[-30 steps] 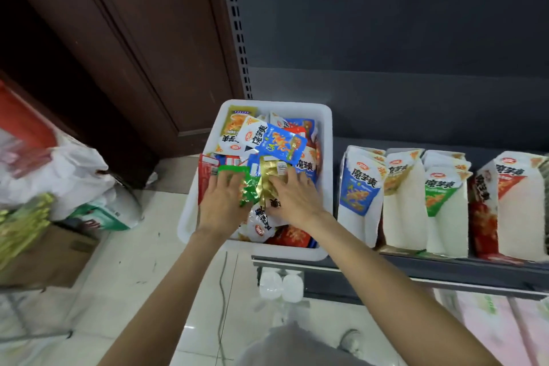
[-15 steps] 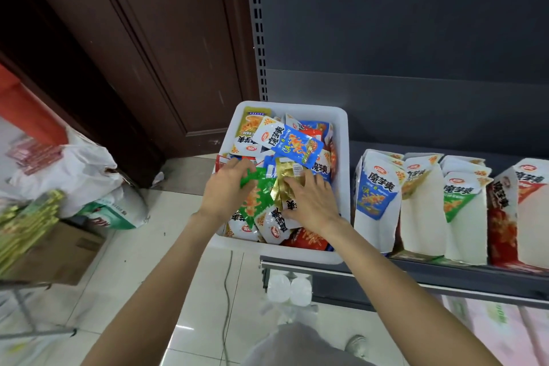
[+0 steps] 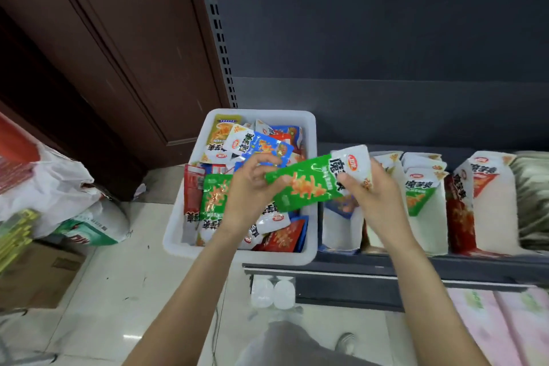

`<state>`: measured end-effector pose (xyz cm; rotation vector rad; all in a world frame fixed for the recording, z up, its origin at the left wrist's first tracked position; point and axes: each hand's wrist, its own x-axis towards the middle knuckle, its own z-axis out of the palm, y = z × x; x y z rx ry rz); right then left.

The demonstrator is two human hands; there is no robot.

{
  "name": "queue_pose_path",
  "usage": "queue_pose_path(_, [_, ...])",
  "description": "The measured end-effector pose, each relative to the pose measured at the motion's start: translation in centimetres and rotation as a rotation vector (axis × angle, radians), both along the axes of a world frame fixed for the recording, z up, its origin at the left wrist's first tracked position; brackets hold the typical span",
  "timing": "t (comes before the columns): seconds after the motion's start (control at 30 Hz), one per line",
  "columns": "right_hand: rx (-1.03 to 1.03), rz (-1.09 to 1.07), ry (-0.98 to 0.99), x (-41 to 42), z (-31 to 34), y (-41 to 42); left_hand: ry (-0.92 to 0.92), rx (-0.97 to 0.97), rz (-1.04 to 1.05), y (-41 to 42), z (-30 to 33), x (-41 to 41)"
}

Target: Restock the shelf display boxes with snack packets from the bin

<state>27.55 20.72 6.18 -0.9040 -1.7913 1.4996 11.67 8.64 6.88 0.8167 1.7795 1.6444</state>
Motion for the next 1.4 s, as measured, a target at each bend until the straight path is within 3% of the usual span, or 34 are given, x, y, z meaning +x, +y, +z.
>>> queue_pose_path(0.13, [0.199,-0.05,-0.179,8.0,0.4,2.8,0.374,-0.098,-0.276,3.7,-3.0,5.0])
queue_pose_path(0.23, [0.442,-0.148,-0.288,12.9,0.9,3.6,0.631,-0.041,-0.358,7.3,-4.5,9.1])
queue_pose_path(0.37, [0.762,-0.301,-0.405,15.9,1.6,5.0,0.78,0.004,-0.352,11.6,-5.3,13.0])
queue_pose_path(0.53, [0.896,-0.367,-0.568,16.0,0.2,7.8,0.796,-0.083,-0.312,15.5,-6.8,14.8])
queue_pose_path(0.7, [0.842,-0.268,-0.674,13.4,-2.6,10.4,0.81,-0.316,-0.322,17.1,-8.5,15.3])
queue_pose_path(0.83, [0.759,-0.196,-0.652,11.8,-5.3,12.3,0.708,-0.293,-0.324,16.8,-8.7,15.4])
queue_pose_path(0.97, [0.569,-0.376,-0.443,11.8,-6.4,12.8,0.673,-0.276,-0.31,16.9,-8.8,15.5])
queue_pose_path(1.13, [0.542,-0.539,-0.182,12.9,-5.0,10.3,0.587,-0.214,-0.27,15.7,-8.3,15.1])
queue_pose_path(1.27, [0.58,-0.384,-0.167,12.5,-3.6,7.0,0.591,-0.095,-0.206,11.7,-6.1,13.7])
queue_pose_path(1.4, [0.612,-0.079,-0.164,8.9,-2.1,3.4,0.902,0.119,-0.031,5.3,-4.1,10.3])
